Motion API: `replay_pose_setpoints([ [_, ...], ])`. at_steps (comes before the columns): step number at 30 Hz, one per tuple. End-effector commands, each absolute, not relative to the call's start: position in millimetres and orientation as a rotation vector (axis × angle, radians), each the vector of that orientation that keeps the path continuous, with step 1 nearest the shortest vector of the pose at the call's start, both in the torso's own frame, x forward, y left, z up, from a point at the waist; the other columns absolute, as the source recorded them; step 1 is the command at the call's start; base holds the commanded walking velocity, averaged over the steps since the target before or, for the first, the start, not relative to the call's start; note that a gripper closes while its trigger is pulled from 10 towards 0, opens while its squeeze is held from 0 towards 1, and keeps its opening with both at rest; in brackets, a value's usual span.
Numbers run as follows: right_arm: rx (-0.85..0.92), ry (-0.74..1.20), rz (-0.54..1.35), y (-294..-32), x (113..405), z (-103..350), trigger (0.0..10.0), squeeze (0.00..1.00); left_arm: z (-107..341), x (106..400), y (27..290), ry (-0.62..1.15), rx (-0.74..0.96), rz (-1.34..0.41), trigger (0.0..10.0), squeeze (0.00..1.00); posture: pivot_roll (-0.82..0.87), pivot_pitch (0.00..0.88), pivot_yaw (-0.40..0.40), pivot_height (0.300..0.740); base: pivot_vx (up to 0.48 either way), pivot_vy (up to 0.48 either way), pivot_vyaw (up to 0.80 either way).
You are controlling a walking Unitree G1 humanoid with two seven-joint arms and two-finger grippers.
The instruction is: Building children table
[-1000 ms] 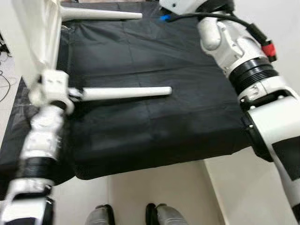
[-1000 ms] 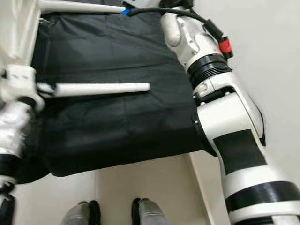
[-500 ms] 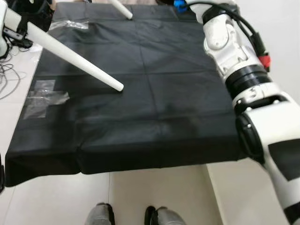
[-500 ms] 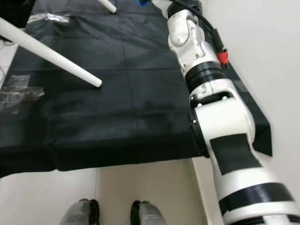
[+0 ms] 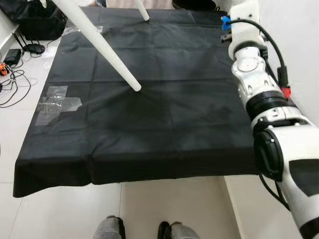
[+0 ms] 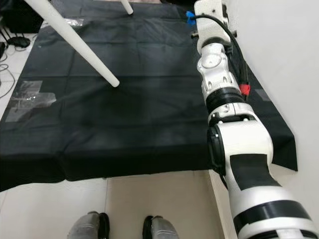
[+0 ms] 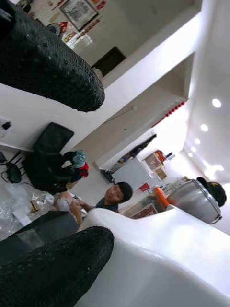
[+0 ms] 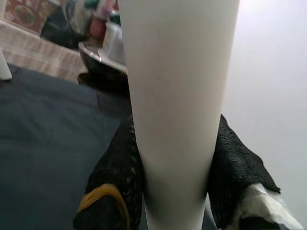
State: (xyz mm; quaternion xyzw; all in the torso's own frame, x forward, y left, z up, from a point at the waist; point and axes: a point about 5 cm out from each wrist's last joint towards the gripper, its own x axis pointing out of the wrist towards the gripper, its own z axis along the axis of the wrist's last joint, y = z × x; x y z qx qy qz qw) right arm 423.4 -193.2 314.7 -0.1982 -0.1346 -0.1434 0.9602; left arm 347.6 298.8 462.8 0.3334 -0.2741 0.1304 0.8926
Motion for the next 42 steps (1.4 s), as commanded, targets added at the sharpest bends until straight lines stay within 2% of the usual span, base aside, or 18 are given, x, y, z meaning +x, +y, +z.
replay_pose_setpoints([
  [1, -0.386, -0.208, -0.273, -194, 425, 300, 0.0, 0.00, 461, 350, 297, -0.559, 0.708, 0.264, 10.0, 0.00, 0.10, 0.147, -0.035, 0.740, 0.000, 0.000, 0.00],
  [11, -0.312, -0.104, -0.227, -185, 425, 268, 0.0, 0.00, 433, 368, 275, -0.557, 0.615, 0.134, 10.0, 0.00, 0.10, 0.147, -0.037, 0.740, 0.000, 0.000, 0.00],
  [12, -0.264, -0.059, -0.200, -179, 425, 254, 0.0, 0.00, 420, 374, 263, -0.562, 0.571, 0.093, 10.0, 0.00, 0.10, 0.151, -0.042, 0.740, 0.000, 0.000, 0.00],
  [13, -0.264, -0.059, -0.200, -179, 425, 254, 0.0, 0.00, 420, 374, 263, -0.562, 0.571, 0.093, 10.0, 0.00, 0.10, 0.151, -0.042, 0.740, 0.000, 0.000, 0.00],
  [15, -0.186, 0.015, -0.148, -167, 423, 230, 0.0, 0.00, 386, 381, 238, -0.554, 0.484, 0.017, 10.0, 0.00, 0.10, 0.152, -0.044, 0.740, 0.000, 0.000, 0.00],
  [17, -0.147, 0.049, -0.137, -164, 422, 221, 0.0, 0.00, 370, 383, 229, -0.536, 0.441, -0.008, 10.0, 0.00, 0.09, 0.155, -0.048, 0.740, 0.000, 0.000, 0.00],
  [30, -0.072, 0.095, -0.124, -156, 418, 203, 0.0, 0.00, 289, 368, 193, -0.408, 0.300, -0.086, 10.0, 0.00, 0.09, 0.156, -0.045, 0.740, 0.000, 0.000, 0.00],
  [31, -0.075, 0.075, -0.131, -156, 418, 207, 10.0, 0.00, 274, 362, 186, -0.378, 0.268, -0.097, 10.0, 0.00, 0.09, 0.156, -0.046, 0.740, 0.000, 0.000, 0.00],
  [34, -0.077, 0.062, -0.136, -156, 418, 209, 10.0, 0.00, 265, 356, 182, -0.357, 0.245, -0.101, 10.0, 0.00, 0.09, 0.156, -0.046, 0.740, 0.000, 0.000, 0.00],
  [35, -0.082, 0.038, -0.130, -155, 419, 214, 10.0, 1.00, 258, 351, 177, -0.342, 0.225, -0.106, 10.0, 0.00, 0.09, 0.154, -0.047, 0.740, 0.000, 0.000, 0.00],
  [39, -0.075, 0.012, -0.123, -153, 419, 220, 10.0, 1.00, 251, 346, 173, -0.328, 0.204, -0.107, 10.0, 0.00, 0.09, 0.154, -0.047, 0.740, 0.000, 0.000, 0.00],
  [42, -0.021, -0.076, -0.088, -150, 419, 233, 10.0, 1.00, 241, 337, 167, -0.309, 0.197, -0.105, 10.0, 0.00, 0.08, 0.129, -0.050, 0.740, 0.000, 0.000, 0.00],
])
